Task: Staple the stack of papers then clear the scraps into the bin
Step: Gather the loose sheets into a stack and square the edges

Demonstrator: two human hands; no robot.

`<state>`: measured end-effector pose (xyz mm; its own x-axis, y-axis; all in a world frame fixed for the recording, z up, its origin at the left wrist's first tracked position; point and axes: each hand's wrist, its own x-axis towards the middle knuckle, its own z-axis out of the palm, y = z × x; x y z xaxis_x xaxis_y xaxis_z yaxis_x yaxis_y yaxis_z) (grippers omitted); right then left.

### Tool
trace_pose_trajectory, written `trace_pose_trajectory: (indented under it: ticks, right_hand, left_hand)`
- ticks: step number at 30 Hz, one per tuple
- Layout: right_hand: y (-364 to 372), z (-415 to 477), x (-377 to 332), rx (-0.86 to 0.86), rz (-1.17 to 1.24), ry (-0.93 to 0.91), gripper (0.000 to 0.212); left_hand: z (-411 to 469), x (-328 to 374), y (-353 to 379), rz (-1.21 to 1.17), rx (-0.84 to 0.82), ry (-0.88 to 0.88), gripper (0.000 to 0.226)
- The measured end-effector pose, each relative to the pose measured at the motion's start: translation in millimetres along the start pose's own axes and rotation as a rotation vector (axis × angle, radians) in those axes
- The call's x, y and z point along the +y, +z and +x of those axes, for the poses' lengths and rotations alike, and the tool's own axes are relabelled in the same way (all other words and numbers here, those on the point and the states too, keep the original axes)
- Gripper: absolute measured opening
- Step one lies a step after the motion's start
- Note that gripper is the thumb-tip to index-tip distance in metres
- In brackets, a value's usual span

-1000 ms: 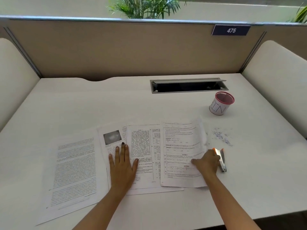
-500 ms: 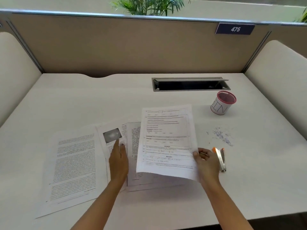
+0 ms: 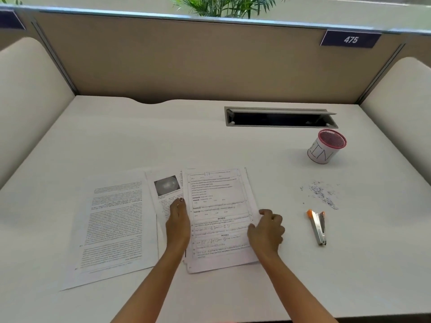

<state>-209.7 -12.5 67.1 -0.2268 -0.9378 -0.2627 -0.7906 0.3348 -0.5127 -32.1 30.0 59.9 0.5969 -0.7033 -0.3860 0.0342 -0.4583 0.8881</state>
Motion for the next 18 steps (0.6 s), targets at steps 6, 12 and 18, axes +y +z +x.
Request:
trace_pose_trajectory:
  ticks: [6,12,18]
  right_hand:
    - [-6,8,-8,-0.095,0.151,0.102,0.052]
    - [-18,6,-5,-0.015,0.263,-0.026,0.033]
    - [-45,5,-7,0.065,0.515,-0.230,0.014]
  left_hand:
    - [-3,0,1,-0.016,0.019,-0.011,0.043]
    - [-3,1,0,-0.083,0.011,-0.048,0.042]
    - [-1,16,-7,-0.131,-0.027,-0.037,0.043]
